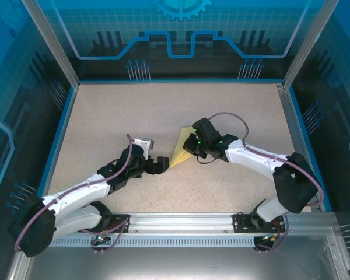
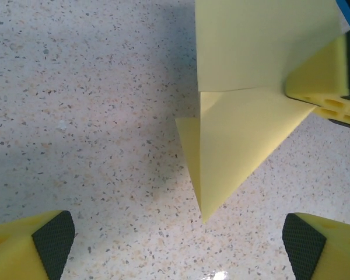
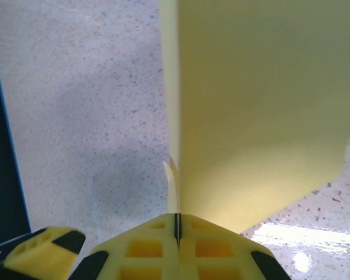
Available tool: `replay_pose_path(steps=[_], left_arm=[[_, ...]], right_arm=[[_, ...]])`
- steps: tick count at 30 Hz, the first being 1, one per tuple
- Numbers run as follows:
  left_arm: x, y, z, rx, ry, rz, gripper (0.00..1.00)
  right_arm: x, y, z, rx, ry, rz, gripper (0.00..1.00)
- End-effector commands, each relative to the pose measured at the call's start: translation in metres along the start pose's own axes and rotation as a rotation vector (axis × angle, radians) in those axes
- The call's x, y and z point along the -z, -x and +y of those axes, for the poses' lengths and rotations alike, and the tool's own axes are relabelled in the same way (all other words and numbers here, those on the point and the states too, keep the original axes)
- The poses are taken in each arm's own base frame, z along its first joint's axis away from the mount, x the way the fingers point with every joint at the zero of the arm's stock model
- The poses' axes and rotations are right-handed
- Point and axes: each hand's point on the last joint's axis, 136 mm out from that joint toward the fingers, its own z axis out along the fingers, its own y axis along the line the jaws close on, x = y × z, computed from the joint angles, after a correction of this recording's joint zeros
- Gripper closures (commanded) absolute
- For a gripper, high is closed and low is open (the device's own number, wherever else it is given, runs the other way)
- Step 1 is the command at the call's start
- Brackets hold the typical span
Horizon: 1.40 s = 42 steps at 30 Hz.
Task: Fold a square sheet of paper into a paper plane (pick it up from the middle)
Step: Fourth fold the wing at the center of the table.
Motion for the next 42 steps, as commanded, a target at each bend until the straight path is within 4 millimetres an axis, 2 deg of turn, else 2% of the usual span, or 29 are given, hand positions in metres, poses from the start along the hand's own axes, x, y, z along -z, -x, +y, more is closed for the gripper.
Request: replay_pose_path(steps=[1,6,11,17,20,24,30,35,42], left_arm=[[0.001,0.013,-0.010,-0.117,-0.048,-0.064,0.06],[-0.011,0.012,-0.030,-0.295,-0.108,-0.075,0.07],[-0.041,-0.002,-0.045,-0.474,-0.182,-0.025,0.09],[-0.068,-0.003,-0.066,-0.630,-0.295,-0.107,0.15],[-0.082,-0.006,-0.068,-0.682,-0.311,-0.134,0.22],[-0.090,-0.003,-0.072,-0.708,-0.326,-0.191,0.28],[-0.101,0.000,-0.075,-0.715,-0.321,-0.222,0.44],[-0.110,0.000,-0.067,-0.709,-0.277,-0.229,0.58],[-0.113,-0.004,-0.064,-0.689,-0.269,-0.221,0.66]], right_arm=[[-0.007,0.003,-0.019,-0.105,-0.090,-0.052,1.00],[-0.009,0.005,-0.030,-0.191,-0.123,-0.085,1.00],[-0.012,0.000,-0.040,-0.294,-0.136,-0.090,1.00],[-0.012,0.002,-0.045,-0.350,-0.148,-0.083,1.00],[-0.014,0.002,-0.047,-0.375,-0.148,-0.066,1.00],[-0.019,-0.002,-0.050,-0.407,-0.147,-0.024,1.00],[-0.028,-0.005,-0.048,-0.440,-0.121,0.029,1.00],[-0.030,-0.006,-0.049,-0.458,-0.115,0.047,1.00],[-0.028,-0.005,-0.050,-0.483,-0.110,0.049,1.00]])
